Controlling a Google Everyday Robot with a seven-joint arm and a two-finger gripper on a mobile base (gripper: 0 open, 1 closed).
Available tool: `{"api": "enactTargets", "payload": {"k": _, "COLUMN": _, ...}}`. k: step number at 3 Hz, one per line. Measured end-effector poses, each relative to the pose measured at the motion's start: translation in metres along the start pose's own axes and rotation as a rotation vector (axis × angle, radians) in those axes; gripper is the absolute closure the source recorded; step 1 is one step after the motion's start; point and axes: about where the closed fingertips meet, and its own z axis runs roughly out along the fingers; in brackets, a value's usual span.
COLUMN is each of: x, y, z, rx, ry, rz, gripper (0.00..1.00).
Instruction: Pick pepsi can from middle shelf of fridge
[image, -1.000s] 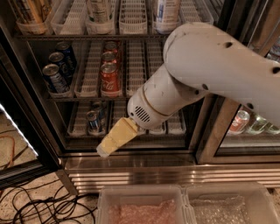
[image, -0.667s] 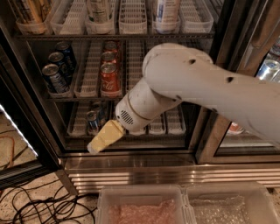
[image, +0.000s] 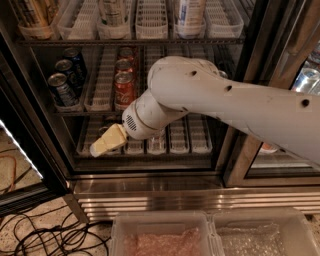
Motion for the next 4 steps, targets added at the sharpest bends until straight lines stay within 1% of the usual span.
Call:
{"api": "enactTargets", "payload": {"k": 1, "x": 0.000, "y": 0.000, "z": 0.000, "rx": 0.000, "ry": 0.000, "rz": 0.000, "gripper": 0.00}}
{"api": "enactTargets", "payload": {"k": 2, "x": -0.011, "y": 0.005, "z": 0.009, "rx": 0.034, "ry": -0.046, "rz": 0.031, "gripper": 0.00}}
{"api": "enactTargets", "payload": {"k": 3, "x": -0.045, "y": 0.011, "z": 0.035, "rx": 0.069, "ry": -0.139, "rz": 0.064, "gripper": 0.00}}
{"api": "enactTargets", "payload": {"k": 4, "x": -0.053, "y": 0.014, "z": 0.036, "rx": 0.068, "ry": -0.162, "rz": 0.120, "gripper": 0.00}}
